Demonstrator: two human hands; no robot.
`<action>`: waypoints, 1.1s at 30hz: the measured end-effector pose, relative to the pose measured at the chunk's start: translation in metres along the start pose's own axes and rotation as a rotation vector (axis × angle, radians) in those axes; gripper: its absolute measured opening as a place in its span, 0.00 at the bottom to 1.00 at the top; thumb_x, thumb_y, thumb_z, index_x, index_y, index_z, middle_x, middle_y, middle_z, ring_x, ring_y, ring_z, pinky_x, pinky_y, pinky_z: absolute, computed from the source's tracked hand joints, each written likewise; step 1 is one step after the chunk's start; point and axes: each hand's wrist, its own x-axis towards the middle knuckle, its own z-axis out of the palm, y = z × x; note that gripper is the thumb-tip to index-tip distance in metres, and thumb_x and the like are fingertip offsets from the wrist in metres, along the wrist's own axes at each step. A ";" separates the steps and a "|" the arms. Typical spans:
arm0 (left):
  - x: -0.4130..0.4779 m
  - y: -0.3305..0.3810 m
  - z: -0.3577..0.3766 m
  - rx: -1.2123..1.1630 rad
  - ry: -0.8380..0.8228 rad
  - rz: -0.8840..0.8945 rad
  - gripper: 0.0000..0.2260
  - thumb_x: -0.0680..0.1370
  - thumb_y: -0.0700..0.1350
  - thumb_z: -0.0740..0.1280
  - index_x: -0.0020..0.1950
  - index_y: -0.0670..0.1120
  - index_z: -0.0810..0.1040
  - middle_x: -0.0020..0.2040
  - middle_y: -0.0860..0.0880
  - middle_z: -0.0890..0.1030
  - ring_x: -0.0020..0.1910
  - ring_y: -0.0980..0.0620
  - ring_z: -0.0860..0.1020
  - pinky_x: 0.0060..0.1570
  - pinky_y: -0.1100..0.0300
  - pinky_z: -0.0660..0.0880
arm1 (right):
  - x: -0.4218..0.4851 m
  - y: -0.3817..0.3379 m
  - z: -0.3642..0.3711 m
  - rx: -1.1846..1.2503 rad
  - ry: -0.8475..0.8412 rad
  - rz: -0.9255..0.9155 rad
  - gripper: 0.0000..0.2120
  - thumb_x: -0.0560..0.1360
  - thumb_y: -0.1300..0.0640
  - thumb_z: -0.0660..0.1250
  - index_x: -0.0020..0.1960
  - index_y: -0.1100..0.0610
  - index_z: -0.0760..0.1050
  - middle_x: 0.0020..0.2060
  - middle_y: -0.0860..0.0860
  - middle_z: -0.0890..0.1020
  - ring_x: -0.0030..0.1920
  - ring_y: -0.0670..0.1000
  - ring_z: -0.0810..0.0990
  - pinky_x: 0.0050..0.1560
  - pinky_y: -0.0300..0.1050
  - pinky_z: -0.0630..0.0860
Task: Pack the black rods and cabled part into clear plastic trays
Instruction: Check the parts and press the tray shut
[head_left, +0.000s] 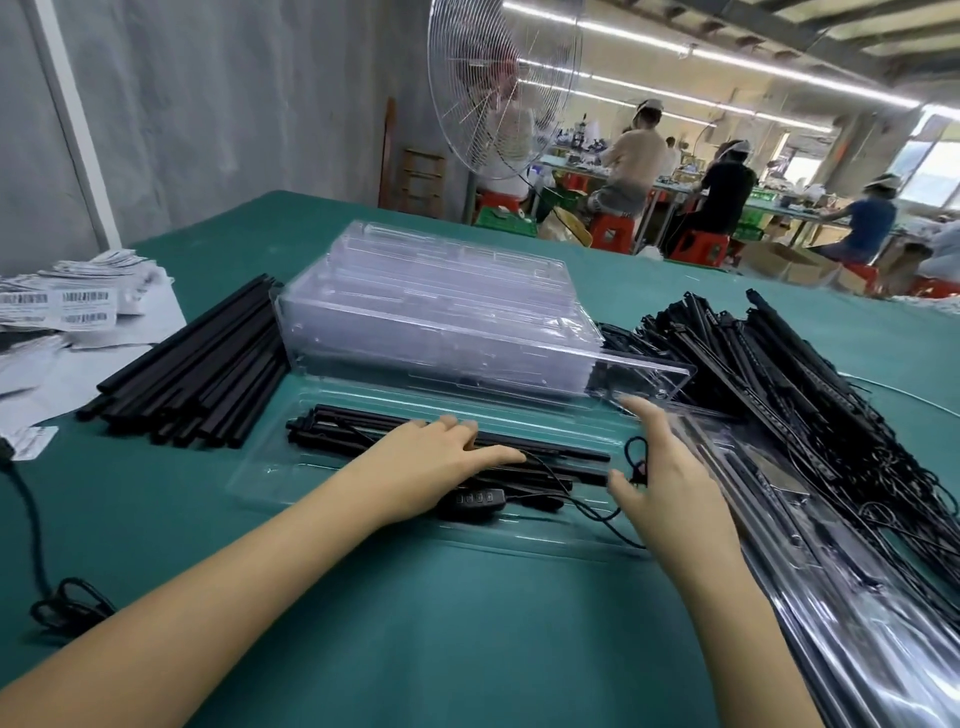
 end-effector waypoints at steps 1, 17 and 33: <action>0.002 0.001 0.000 0.020 -0.001 0.006 0.42 0.74 0.28 0.56 0.75 0.64 0.42 0.63 0.45 0.68 0.60 0.44 0.67 0.46 0.58 0.60 | -0.001 -0.003 -0.002 -0.053 -0.030 -0.048 0.33 0.75 0.56 0.67 0.72 0.40 0.54 0.44 0.46 0.71 0.39 0.51 0.76 0.37 0.46 0.74; 0.002 0.013 -0.002 0.012 -0.077 0.066 0.43 0.73 0.29 0.58 0.76 0.62 0.42 0.63 0.49 0.62 0.54 0.49 0.65 0.43 0.57 0.68 | 0.003 0.010 -0.002 -0.170 -0.352 0.293 0.17 0.74 0.50 0.68 0.58 0.51 0.66 0.38 0.48 0.74 0.42 0.54 0.78 0.40 0.43 0.72; 0.001 0.007 -0.004 0.011 -0.080 0.148 0.31 0.79 0.34 0.55 0.77 0.58 0.53 0.66 0.52 0.67 0.57 0.48 0.68 0.39 0.58 0.65 | 0.003 0.013 -0.002 -0.020 0.040 0.269 0.08 0.74 0.67 0.63 0.50 0.58 0.75 0.47 0.55 0.76 0.42 0.55 0.73 0.42 0.45 0.69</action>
